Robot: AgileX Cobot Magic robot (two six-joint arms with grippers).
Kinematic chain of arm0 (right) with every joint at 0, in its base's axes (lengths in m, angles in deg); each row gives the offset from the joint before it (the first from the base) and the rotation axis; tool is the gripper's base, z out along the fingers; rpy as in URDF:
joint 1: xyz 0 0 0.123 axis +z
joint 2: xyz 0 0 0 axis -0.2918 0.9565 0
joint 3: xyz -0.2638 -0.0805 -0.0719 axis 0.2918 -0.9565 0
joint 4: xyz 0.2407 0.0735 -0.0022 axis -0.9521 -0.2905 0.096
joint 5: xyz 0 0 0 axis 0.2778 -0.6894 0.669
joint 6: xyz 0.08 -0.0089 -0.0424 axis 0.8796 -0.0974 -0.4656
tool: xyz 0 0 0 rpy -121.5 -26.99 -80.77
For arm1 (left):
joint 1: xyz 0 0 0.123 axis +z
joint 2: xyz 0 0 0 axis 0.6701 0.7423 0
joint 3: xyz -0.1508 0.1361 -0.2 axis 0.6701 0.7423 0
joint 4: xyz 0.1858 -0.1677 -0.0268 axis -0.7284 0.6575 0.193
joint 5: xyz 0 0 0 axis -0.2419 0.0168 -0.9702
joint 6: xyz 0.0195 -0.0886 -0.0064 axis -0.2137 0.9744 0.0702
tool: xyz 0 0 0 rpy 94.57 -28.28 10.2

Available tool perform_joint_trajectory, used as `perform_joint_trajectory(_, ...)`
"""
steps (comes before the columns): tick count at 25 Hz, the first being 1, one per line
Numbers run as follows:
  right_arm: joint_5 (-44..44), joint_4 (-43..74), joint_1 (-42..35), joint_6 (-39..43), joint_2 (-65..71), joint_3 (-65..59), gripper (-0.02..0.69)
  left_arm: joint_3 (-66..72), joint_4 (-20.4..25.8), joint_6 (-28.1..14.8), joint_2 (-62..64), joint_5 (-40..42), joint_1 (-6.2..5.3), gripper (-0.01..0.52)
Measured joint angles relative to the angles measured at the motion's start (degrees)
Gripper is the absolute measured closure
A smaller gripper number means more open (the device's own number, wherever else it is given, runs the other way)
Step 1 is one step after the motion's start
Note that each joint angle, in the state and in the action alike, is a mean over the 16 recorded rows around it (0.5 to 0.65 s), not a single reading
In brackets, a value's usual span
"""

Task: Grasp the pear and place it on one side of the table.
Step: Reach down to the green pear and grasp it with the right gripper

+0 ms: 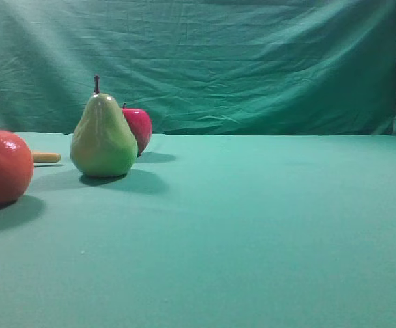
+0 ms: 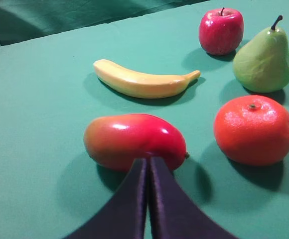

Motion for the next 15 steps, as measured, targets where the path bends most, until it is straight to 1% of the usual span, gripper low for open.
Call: perform_joint_trajectory(15, -0.07, 0.33, 0.0, -0.12, 0.0, 0.05, 0.665, 0.0, 0.0, 0.0, 0.0, 0.0, 0.0, 0.514)
